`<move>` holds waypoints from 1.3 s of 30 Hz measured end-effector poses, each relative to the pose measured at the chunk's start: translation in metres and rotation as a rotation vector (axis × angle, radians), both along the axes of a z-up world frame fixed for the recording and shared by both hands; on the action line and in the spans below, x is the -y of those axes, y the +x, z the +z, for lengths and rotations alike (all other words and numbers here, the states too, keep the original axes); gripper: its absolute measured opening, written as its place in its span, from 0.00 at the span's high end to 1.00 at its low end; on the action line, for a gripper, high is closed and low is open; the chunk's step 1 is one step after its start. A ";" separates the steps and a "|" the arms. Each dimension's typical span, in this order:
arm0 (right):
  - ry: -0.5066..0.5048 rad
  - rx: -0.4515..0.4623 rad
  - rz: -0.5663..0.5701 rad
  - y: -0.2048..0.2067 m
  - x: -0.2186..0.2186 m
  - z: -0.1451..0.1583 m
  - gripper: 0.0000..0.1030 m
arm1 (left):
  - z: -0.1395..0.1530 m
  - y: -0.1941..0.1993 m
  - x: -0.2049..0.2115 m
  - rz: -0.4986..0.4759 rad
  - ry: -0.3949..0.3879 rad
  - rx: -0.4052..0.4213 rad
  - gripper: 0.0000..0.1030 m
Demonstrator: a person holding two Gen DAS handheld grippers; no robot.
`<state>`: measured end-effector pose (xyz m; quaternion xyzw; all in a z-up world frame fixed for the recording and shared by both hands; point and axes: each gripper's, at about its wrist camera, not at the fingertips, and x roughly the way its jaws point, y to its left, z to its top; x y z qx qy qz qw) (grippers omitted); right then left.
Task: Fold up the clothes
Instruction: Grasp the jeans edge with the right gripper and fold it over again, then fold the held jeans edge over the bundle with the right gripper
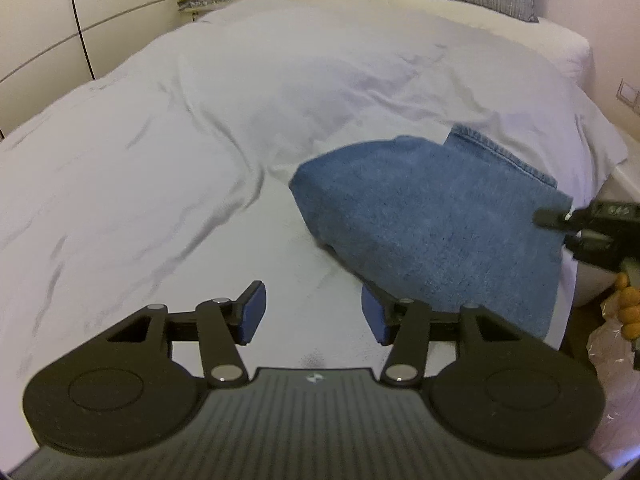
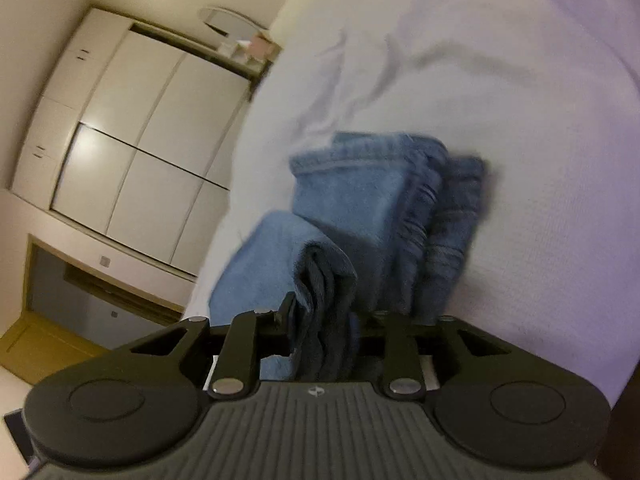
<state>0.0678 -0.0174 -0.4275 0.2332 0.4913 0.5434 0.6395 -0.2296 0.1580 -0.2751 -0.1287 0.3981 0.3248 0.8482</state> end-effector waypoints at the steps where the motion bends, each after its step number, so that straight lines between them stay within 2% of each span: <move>1: 0.011 0.012 -0.002 0.000 0.001 0.003 0.61 | -0.004 0.002 -0.002 0.002 -0.006 -0.005 0.53; 5: 0.013 0.001 0.026 0.000 0.000 0.001 0.59 | -0.014 0.011 -0.010 0.021 -0.022 -0.018 0.53; 6: -0.001 0.010 0.038 -0.001 -0.004 -0.001 0.62 | -0.016 0.013 -0.012 0.021 -0.025 -0.021 0.53; 7: -0.014 0.032 0.047 -0.004 -0.006 -0.002 0.71 | -0.018 0.016 -0.014 0.019 -0.026 -0.024 0.53; 8: -0.026 0.059 0.052 -0.006 -0.008 0.001 0.73 | -0.020 0.019 -0.015 0.018 -0.027 -0.026 0.53; 9: -0.037 0.100 0.053 -0.009 -0.008 0.006 0.81 | -0.019 0.020 -0.016 0.016 -0.028 -0.025 0.53; 10: -0.037 0.151 0.058 -0.014 -0.007 0.014 0.84 | -0.019 0.022 -0.016 0.014 -0.028 -0.024 0.53; 14: 0.022 0.416 0.055 -0.037 -0.001 0.061 0.87 | -0.015 0.033 -0.019 -0.001 -0.016 -0.014 0.53; 15: 0.044 0.462 0.037 -0.040 0.003 0.071 0.87 | -0.014 0.037 -0.019 -0.009 -0.012 -0.011 0.53; 17: 0.056 0.493 -0.040 -0.034 0.017 0.074 0.87 | -0.012 0.043 -0.019 -0.024 -0.006 -0.007 0.53; 18: 0.045 0.487 -0.073 -0.028 0.022 0.070 0.87 | -0.013 0.044 -0.020 -0.035 -0.006 -0.007 0.53; 22: -0.097 0.276 -0.100 0.010 0.018 0.012 0.86 | -0.021 0.049 -0.023 -0.079 -0.015 -0.027 0.53; 25: -0.064 0.106 -0.133 0.026 0.022 -0.012 0.86 | -0.027 0.051 -0.022 -0.105 -0.013 -0.053 0.53; 31: -0.013 0.150 -0.127 0.028 0.036 0.003 0.86 | -0.032 0.052 -0.028 -0.114 -0.008 -0.068 0.53; 34: -0.091 0.163 -0.119 0.033 0.029 -0.006 0.86 | -0.034 0.051 -0.029 -0.121 -0.007 -0.068 0.53; 37: -0.080 0.124 -0.133 0.039 0.030 -0.011 0.86 | -0.034 0.049 -0.030 -0.129 -0.003 -0.072 0.52; 39: -0.044 0.211 -0.130 0.031 0.034 0.007 0.86 | -0.034 0.048 -0.031 -0.131 0.000 -0.069 0.52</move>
